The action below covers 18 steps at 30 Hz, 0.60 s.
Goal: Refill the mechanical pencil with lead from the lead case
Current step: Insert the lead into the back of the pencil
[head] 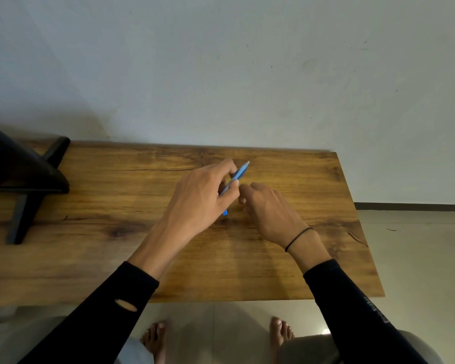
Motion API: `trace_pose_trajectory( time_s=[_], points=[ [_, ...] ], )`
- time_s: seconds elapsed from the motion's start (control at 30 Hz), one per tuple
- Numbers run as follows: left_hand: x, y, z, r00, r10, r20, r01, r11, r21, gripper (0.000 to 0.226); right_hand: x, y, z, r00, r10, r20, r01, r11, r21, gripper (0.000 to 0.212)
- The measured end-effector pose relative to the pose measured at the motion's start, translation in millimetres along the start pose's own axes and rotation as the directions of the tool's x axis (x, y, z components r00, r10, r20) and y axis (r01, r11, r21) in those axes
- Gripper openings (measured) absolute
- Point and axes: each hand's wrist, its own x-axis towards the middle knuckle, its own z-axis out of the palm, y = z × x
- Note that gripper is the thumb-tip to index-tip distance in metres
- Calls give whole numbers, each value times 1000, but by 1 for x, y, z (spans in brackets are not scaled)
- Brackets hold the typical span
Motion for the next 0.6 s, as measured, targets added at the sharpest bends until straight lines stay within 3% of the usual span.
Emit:
trace_pose_trajectory(
  time_s=[0.1, 0.2, 0.27, 0.47, 0.6],
  points=[
    [-1, -1, 0, 1000, -2, 7, 2, 1000, 1, 6, 3, 10, -12, 986, 123, -113, -93, 967, 237, 30],
    [-1, -1, 0, 1000, 3, 16, -3, 1000, 5, 7, 5, 21, -30, 932, 335, -141, -181, 764, 620, 31],
    [-1, -2, 1, 1000, 1, 18, -1, 1000, 5, 8, 6, 26, -39, 904, 391, -175, -137, 650, 747, 27],
    [-1, -2, 4, 999, 8, 34, -9, 999, 39, 12, 8, 23, -50, 885, 408, -226, 74, 357, 931, 24],
    [-1, -1, 6, 999, 17, 33, -19, 998, 66, 13, 8, 19, -52, 890, 375, -258, 96, 400, 911, 24]
  ],
)
